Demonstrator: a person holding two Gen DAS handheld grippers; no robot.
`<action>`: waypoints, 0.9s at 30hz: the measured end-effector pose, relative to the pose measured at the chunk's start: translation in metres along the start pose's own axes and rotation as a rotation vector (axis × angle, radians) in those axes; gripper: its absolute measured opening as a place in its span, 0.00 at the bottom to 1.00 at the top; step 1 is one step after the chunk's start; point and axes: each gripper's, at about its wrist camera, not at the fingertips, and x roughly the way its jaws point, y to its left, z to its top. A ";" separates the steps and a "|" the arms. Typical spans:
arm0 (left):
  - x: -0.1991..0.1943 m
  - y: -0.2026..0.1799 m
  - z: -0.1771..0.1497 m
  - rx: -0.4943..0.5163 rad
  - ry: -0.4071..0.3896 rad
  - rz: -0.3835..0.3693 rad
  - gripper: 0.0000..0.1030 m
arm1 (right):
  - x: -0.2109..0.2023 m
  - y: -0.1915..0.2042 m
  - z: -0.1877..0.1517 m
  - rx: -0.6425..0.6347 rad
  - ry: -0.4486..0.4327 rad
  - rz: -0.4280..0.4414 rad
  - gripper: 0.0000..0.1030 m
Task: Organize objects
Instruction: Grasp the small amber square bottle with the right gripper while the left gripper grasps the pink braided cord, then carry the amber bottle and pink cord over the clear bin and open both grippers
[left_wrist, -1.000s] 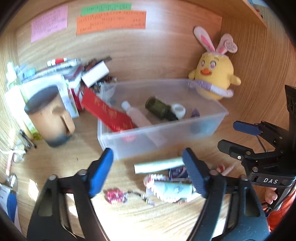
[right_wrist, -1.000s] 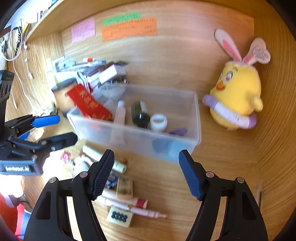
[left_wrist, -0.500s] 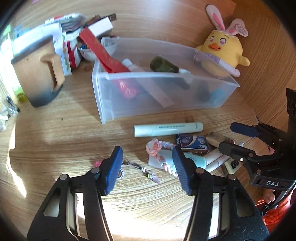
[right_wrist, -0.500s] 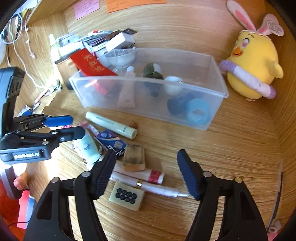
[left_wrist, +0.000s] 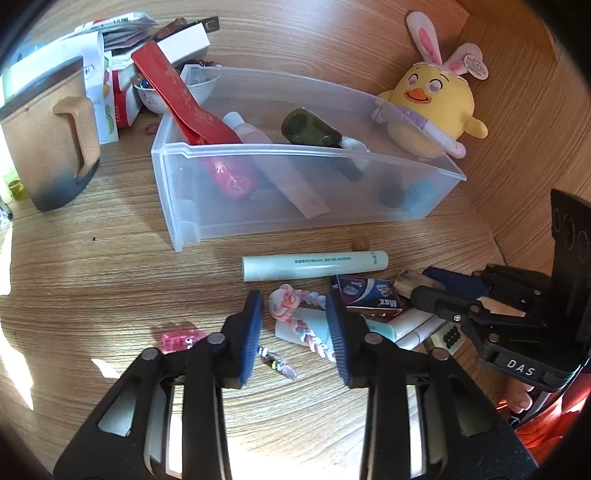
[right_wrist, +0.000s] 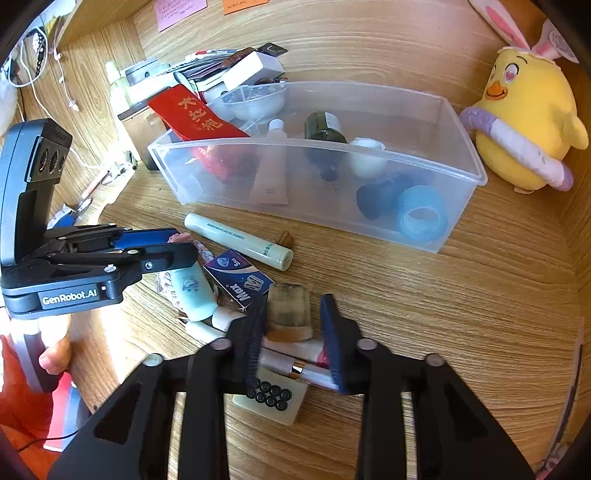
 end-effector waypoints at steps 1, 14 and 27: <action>0.001 0.000 0.000 -0.001 0.000 -0.002 0.27 | 0.000 0.000 0.000 0.006 -0.003 0.003 0.21; -0.021 -0.011 0.000 0.031 -0.092 0.065 0.16 | -0.022 -0.003 0.000 0.030 -0.087 -0.022 0.21; -0.053 -0.033 0.009 0.075 -0.186 0.065 0.16 | -0.045 -0.008 0.014 0.064 -0.167 -0.009 0.21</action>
